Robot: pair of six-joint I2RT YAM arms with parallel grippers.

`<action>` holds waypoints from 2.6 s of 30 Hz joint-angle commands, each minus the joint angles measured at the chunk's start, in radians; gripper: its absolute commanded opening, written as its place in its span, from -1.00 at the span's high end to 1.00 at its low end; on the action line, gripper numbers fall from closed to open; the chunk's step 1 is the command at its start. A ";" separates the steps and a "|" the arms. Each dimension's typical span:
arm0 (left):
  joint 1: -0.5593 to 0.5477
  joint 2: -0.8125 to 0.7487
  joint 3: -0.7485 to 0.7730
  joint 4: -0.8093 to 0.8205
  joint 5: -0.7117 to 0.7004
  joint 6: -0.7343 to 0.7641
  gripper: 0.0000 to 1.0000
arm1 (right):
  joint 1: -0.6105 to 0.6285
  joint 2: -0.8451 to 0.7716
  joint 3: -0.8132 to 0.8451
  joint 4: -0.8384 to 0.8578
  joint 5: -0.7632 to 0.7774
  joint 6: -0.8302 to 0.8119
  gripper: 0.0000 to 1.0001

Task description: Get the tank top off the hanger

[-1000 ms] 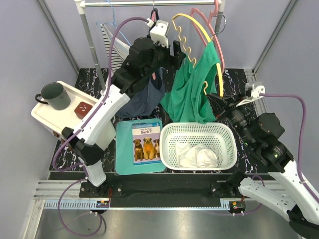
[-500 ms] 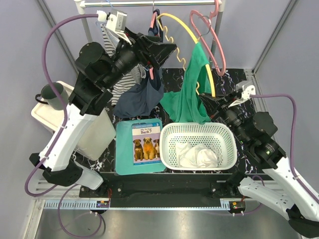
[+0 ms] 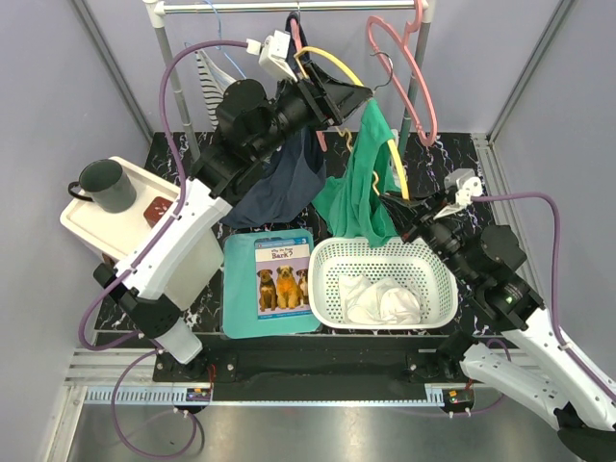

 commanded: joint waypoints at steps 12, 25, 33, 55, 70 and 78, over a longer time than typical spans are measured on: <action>-0.010 -0.007 -0.031 0.181 -0.074 -0.032 0.09 | 0.011 -0.108 -0.055 0.149 -0.121 -0.006 1.00; -0.076 0.067 0.060 0.262 -0.161 0.322 1.00 | 0.011 -0.072 -0.067 0.066 0.242 0.108 0.41; -0.090 0.205 0.241 0.247 -0.194 0.676 1.00 | 0.011 -0.018 -0.059 -0.186 0.379 0.217 -0.72; -0.148 -0.105 -0.044 0.234 -0.236 -0.116 1.00 | 0.011 -0.177 -0.075 -0.152 -0.110 0.025 -0.74; -0.245 -0.197 -0.279 0.283 -0.335 -0.469 1.00 | 0.013 -0.191 -0.038 -0.129 -0.136 -0.029 0.18; -0.291 -0.188 -0.324 0.386 -0.330 -0.438 1.00 | 0.011 -0.317 -0.107 -0.164 -0.123 0.077 1.00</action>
